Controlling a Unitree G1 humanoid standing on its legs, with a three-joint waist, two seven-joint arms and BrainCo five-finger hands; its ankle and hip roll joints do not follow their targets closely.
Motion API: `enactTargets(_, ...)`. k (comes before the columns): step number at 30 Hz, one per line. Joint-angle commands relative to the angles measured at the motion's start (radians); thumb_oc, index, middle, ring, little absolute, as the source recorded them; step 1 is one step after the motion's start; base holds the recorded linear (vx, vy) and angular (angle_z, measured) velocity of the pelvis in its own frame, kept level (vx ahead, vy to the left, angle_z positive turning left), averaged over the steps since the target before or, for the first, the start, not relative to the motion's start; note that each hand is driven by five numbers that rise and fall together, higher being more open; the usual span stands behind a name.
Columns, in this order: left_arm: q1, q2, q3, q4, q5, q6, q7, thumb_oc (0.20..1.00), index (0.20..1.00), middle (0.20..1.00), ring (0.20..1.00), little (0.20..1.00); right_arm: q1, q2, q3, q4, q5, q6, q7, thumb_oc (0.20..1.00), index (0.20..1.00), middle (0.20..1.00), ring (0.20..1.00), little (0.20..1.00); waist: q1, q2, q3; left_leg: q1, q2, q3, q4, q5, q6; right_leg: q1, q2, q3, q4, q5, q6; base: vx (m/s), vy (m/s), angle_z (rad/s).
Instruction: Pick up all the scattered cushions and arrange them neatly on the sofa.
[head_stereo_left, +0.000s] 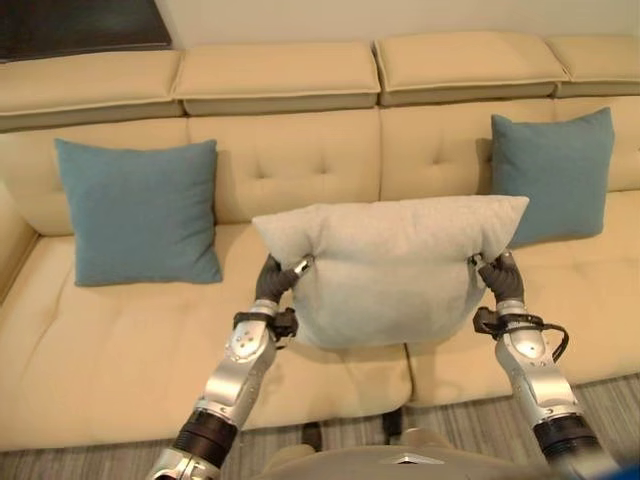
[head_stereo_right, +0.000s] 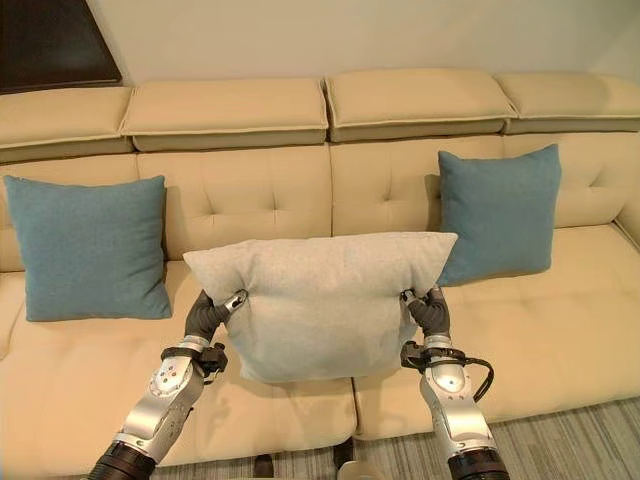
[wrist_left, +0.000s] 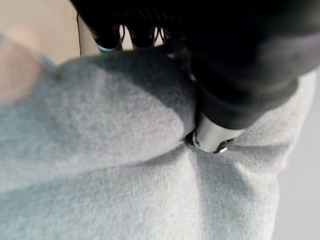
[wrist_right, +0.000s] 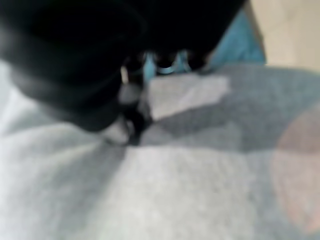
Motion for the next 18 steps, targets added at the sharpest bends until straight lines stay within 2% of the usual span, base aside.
enactTargets(1,-0.155,0.022,-0.008,-0.104,0.019,-0.107,0.022,0.2,0.2,0.2,0.2,0.2,-0.144,-0.035,0.002,-0.094,-0.024,-0.083,-0.025,0.2,0.2,0.2,0.2,0.2,0.005,-0.034,-0.014,-0.075,-0.017,0.064,0.131,-0.107,-0.01,-0.042,-0.064,-0.007,0.162,-0.142,0.068,-0.07,-0.021,0.08)
enactTargets(6,-0.259,0.022,-0.015,-0.075,0.029,-0.129,0.065,0.2,0.2,0.2,0.2,0.2,-0.255,-0.063,0.031,-0.077,-0.034,-0.09,-0.055,0.2,0.2,0.2,0.2,0.2,0.009,-0.033,0.006,-0.158,-0.019,0.059,0.151,-0.1,-0.012,-0.116,-0.065,0.0,0.164,-0.125,0.067,-0.05,-0.012,0.03)
enactTargets(13,-0.615,0.082,-0.082,0.113,0.074,-0.156,0.164,0.2,0.2,0.2,0.2,0.2,-0.605,-0.164,0.127,0.067,-0.007,-0.089,-0.128,0.2,0.2,0.2,0.2,0.2,0.021,-0.018,0.037,-0.307,-0.025,0.059,0.144,-0.057,-0.019,-0.269,-0.076,0.015,0.164,-0.083,0.071,-0.05,0.003,0.0)
enactTargets(17,-0.729,0.093,-0.114,0.176,0.075,-0.163,0.197,0.2,0.2,0.2,0.2,0.2,-0.732,-0.183,0.167,0.132,0.001,-0.091,-0.155,0.2,0.2,0.2,0.2,0.2,0.022,-0.013,0.054,-0.341,-0.026,0.058,0.144,-0.05,-0.023,-0.308,-0.075,0.013,0.173,-0.08,0.071,-0.02,-0.001,0.03)
enactTargets(18,-0.863,0.118,-0.153,0.26,0.084,-0.165,0.221,0.2,0.2,0.2,0.2,0.2,-0.862,-0.2,0.209,0.213,0.016,-0.093,-0.177,0.2,0.2,0.2,0.2,0.2,0.023,-0.011,0.078,-0.381,-0.028,0.057,0.152,-0.041,-0.027,-0.348,-0.077,0.012,0.18,-0.073,0.073,-0.07,0.001,0.06)
